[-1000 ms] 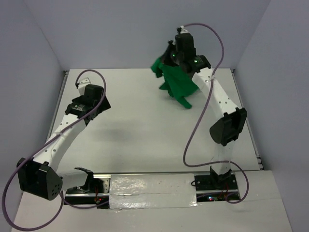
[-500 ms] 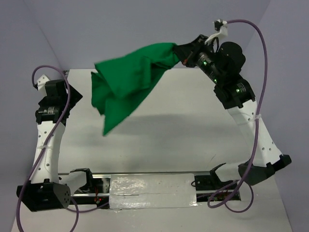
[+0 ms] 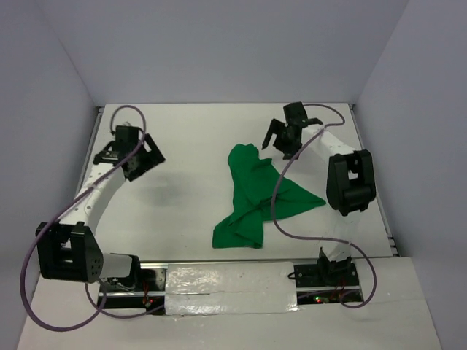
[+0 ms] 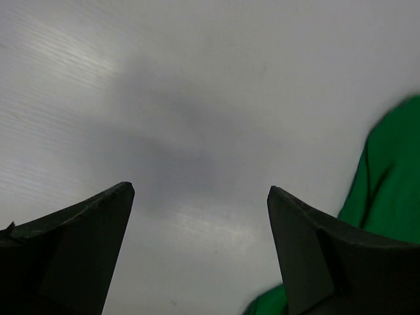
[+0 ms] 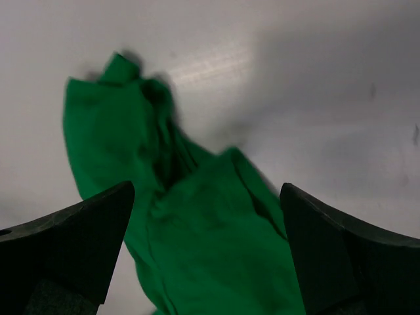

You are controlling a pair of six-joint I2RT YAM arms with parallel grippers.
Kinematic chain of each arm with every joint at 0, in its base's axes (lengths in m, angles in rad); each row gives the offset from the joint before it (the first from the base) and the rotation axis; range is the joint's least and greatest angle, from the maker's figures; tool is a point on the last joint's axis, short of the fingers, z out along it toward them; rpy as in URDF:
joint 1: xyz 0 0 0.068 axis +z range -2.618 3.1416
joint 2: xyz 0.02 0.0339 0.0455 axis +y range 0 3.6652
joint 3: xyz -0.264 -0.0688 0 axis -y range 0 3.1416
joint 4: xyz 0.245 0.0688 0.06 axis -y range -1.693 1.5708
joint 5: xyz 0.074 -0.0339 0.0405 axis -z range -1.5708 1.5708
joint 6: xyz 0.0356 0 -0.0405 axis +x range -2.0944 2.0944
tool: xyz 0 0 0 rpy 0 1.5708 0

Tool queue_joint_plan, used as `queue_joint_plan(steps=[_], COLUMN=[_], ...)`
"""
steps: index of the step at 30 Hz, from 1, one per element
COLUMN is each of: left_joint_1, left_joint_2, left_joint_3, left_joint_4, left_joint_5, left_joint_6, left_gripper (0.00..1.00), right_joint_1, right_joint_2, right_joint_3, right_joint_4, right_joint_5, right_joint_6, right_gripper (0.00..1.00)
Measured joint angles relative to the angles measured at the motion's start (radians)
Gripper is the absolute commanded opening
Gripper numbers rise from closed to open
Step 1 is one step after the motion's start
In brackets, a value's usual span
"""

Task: Fold and stack the t-shirts
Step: Move the tshirt to the center of the board, then flatten out the tshirt

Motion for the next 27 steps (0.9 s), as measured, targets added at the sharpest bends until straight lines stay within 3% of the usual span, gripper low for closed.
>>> queue_joint_plan(steps=[3,7,11,18,27], left_joint_1=[-0.153,-0.402,-0.578,-0.720,-0.698], left_joint_2=[-0.003,0.003,0.011,0.116,0.026], left_joint_3=[-0.094,-0.220,-0.306,-0.288,-0.463], left_joint_4=[0.030,0.131,0.234,0.338,0.359], left_joint_5=[0.040,0.119,0.221,0.301,0.281], left_joint_6=[-0.010,-0.074,-0.131,-0.137,-0.270], left_gripper=[0.95,0.92,0.86,0.85,0.80], right_joint_1=[0.000,0.006,0.093,0.255,0.675], right_joint_2=[-0.161,-0.520,-0.782,-0.783,-0.798], right_joint_3=[-0.149,-0.328,-0.536,-0.793,-0.819], right_joint_4=[-0.029,0.081,0.159,0.129,0.158], right_joint_5=[0.042,0.071,0.098,0.079,0.235], right_joint_6=[-0.003,-0.013,-0.032,-0.010,0.072], right_gripper=[0.98,0.95,0.95,0.90,0.92])
